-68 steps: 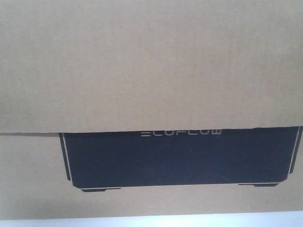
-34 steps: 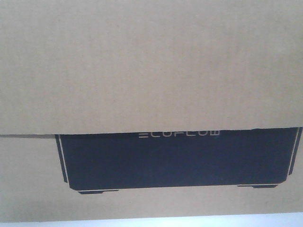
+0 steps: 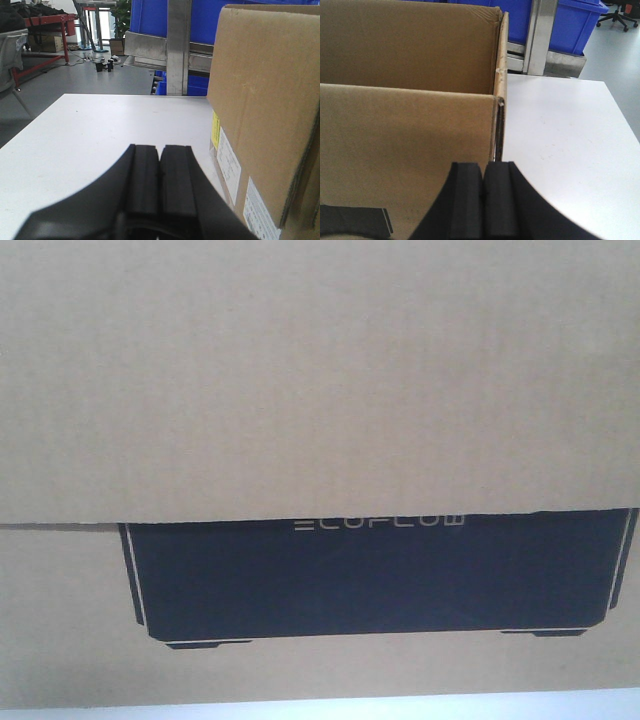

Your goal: Grab box from left shelf to table start

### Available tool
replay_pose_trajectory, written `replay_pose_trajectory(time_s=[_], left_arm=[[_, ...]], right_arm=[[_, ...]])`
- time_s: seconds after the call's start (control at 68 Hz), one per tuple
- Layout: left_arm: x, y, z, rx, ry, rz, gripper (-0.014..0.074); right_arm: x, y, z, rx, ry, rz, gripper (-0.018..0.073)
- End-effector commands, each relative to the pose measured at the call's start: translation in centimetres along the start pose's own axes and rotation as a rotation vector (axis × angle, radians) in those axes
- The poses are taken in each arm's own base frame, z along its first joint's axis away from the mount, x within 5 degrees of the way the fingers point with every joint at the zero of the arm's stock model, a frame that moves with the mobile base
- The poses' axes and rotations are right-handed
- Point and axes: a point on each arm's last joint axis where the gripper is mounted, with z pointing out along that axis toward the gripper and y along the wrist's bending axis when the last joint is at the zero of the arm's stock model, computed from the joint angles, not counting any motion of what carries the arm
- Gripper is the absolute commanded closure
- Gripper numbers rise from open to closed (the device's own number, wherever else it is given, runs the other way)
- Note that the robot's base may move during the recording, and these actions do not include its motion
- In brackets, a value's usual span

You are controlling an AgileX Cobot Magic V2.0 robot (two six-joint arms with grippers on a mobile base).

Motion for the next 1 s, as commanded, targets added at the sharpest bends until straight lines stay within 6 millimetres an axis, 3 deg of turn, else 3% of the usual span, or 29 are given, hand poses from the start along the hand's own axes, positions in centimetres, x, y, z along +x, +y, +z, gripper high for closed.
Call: replay_pose_trajectory(time_s=[0.0, 0.147, 0.427, 0.986], left_arm=[[-1.0, 0.1, -0.2, -0.014, -0.105, 0.004, 0.0687], [-1.0, 0.1, -0.2, -0.014, -0.105, 0.004, 0.0687], [-0.9, 0.1, -0.2, -0.014, -0.103, 0.004, 0.0687], [-0.9, 0.1, -0.2, -0.014, -0.101, 0.004, 0.0687]], right_arm=[[-1.3, -0.3, 0.0, 0.041, -0.105, -0.038, 0.0503], [0.9, -0.7, 2.0, 0.068, -0.176, -0.043, 0.0503], [8.4, -1.5, 4.8, 0.123, -0.270, 0.006, 0.0503], [8.6, -1.4, 4.9, 0.120, -0.226, 0.002, 0.0503]])
